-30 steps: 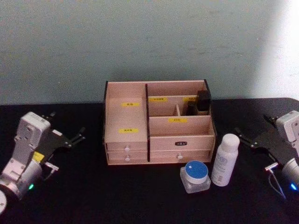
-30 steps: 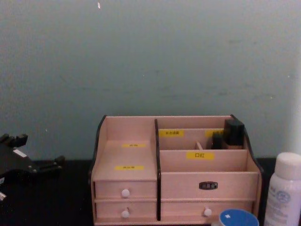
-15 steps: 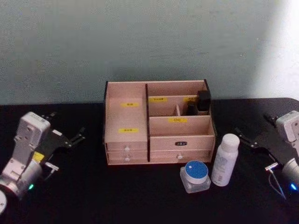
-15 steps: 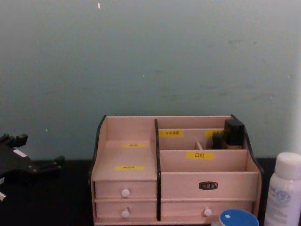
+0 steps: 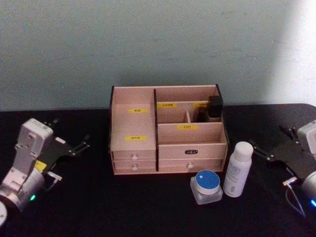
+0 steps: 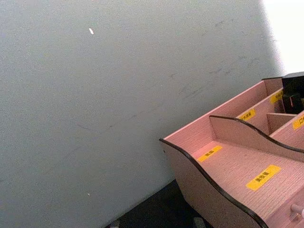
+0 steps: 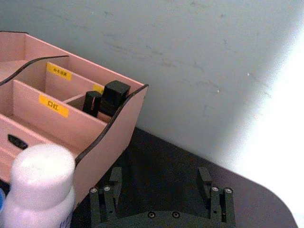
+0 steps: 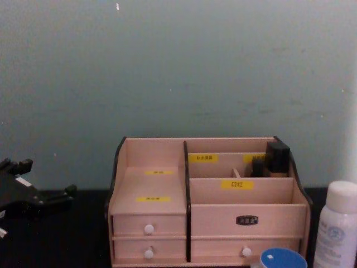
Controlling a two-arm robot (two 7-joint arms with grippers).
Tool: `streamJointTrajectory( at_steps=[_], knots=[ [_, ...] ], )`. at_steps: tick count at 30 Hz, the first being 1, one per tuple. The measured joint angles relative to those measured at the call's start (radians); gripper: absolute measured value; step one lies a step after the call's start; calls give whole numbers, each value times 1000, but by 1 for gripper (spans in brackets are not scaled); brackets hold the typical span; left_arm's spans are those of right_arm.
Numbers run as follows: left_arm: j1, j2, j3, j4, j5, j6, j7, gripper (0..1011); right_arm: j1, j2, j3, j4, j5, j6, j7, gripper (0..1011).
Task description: Pick up the facial cleanser and watermelon frost from the table and place them into the tiered storage box.
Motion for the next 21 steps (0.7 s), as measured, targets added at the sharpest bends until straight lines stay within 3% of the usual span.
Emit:
streamJointTrajectory(
  at_steps=[11, 21],
  knots=[
    [0, 0, 0, 0, 0, 0, 0, 1002, -124, 50, 68, -115, 41, 39, 18, 1002],
    [0, 0, 0, 0, 0, 0, 0, 1001, -265, 120, 134, -247, 108, 67, 95, 1003]
  ],
)
